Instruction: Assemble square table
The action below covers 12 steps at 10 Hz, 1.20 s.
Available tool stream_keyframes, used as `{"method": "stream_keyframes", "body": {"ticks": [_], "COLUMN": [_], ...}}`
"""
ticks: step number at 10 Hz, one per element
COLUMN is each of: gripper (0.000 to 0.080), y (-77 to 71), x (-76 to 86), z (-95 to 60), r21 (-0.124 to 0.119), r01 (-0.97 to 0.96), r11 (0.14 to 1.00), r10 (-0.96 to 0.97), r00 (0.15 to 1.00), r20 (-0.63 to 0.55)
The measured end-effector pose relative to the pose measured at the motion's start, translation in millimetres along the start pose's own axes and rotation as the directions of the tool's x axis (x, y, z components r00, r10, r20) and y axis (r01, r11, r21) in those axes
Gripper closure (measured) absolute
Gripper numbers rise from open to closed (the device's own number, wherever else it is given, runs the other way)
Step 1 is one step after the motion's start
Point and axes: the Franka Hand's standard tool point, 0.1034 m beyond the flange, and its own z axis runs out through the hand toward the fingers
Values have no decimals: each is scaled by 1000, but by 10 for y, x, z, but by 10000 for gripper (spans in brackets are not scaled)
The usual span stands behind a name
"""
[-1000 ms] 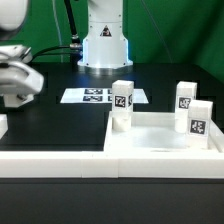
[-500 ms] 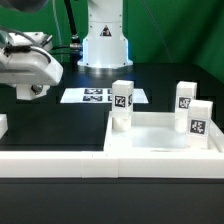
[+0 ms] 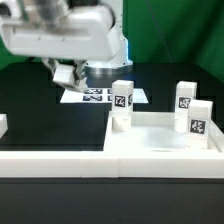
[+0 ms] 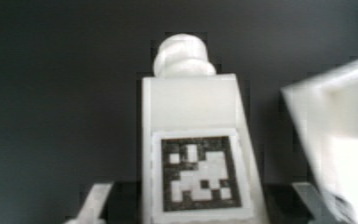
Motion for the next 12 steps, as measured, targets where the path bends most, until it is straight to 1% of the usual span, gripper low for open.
{"method": "stream_keyframes", "body": {"ticks": [1, 2, 3, 4, 5, 6, 7, 8, 9, 10, 11, 12], "gripper": [509, 509, 509, 509, 509, 509, 509, 509, 509, 509, 509, 509], "y": [36, 65, 39, 17, -141, -437, -708, -1013, -1198, -1253, -1279, -1275], "x": [52, 39, 68, 93, 200, 234, 219, 222, 200, 221, 193, 183], "z": [23, 75, 64, 65, -22, -109, -140, -205, -188, -195, -137, -103], "r21": [1, -1, -3, -9, -10, 23, 58, 109, 114, 126, 127, 113], "r01": [16, 9, 17, 22, 15, -6, -36, -61, -60, -35, -19, -16], "r11": [1000, 1000, 1000, 1000, 1000, 1000, 998, 992, 992, 991, 992, 993], "r10": [-15, -9, -17, -23, -18, 16, 60, 111, 114, 108, 100, 87], "r00": [995, 987, 972, 960, 921, 886, 870, 831, 813, 761, 732, 745], "r20": [-99, -162, -234, -279, -389, -463, -490, -545, -571, -640, -674, -661]}}
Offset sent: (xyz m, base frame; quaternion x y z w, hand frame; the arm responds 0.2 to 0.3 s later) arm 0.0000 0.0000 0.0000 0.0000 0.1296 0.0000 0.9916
